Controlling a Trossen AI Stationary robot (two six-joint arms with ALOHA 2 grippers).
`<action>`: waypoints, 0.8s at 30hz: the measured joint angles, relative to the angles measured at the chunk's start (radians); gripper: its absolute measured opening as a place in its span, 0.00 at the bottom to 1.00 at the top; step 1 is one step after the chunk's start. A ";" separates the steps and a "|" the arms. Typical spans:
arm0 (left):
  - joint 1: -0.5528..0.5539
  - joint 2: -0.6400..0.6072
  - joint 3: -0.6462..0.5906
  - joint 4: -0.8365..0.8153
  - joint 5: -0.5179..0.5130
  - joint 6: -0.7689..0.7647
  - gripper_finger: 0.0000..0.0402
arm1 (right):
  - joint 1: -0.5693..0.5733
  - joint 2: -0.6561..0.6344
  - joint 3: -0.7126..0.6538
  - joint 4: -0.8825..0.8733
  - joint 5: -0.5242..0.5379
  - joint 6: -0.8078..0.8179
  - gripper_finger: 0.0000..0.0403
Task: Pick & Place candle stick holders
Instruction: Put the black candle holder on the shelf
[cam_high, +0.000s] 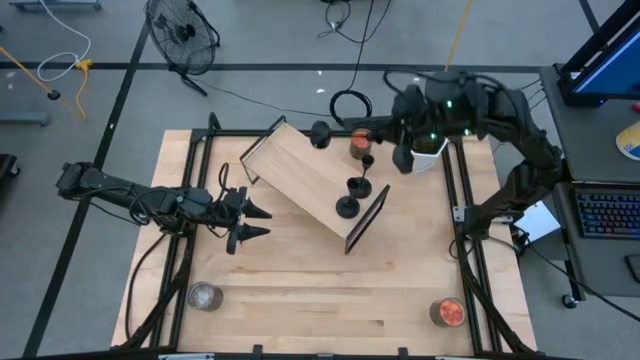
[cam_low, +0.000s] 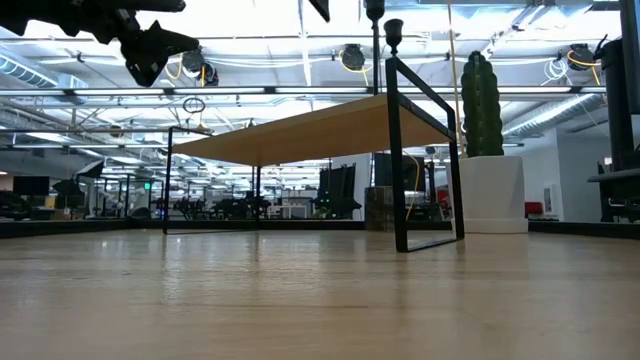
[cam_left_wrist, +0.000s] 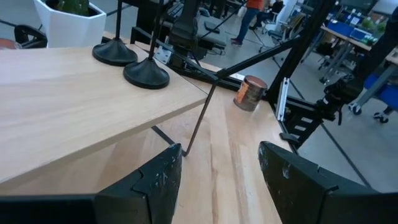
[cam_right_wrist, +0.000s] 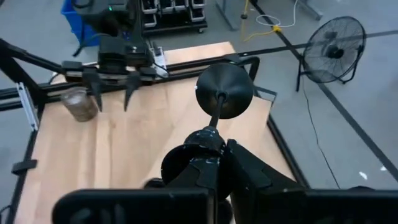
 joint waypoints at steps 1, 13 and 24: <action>0.000 0.000 0.000 0.000 0.000 -0.005 0.55 | -0.027 0.002 0.000 -0.003 -0.024 -0.020 0.02; 0.000 0.000 0.000 0.023 -0.069 -0.034 0.55 | -0.210 0.122 -0.001 -0.101 -0.232 -0.224 0.02; 0.000 0.000 0.000 0.027 -0.106 -0.038 0.55 | -0.216 0.202 -0.002 -0.157 -0.281 -0.299 0.02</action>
